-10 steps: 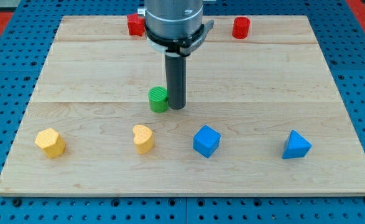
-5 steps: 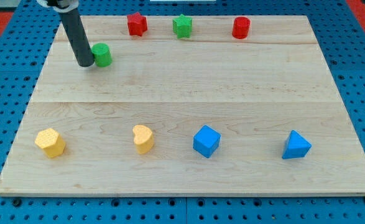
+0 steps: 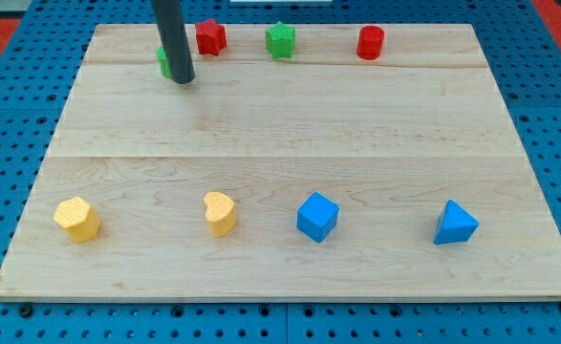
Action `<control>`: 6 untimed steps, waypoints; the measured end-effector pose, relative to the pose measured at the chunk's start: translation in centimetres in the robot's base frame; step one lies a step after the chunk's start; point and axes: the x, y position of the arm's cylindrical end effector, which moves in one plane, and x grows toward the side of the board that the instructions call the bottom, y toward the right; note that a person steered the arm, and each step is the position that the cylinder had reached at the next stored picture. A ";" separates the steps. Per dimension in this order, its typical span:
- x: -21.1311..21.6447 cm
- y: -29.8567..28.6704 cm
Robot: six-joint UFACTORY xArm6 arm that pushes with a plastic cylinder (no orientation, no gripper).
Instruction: Move the green circle left beside the red star
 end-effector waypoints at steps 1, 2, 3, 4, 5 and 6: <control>-2.6 -4.5; -2.2 -6.7; -2.0 -7.5; -6.1 -7.2; 0.0 -6.2; 2.6 1.2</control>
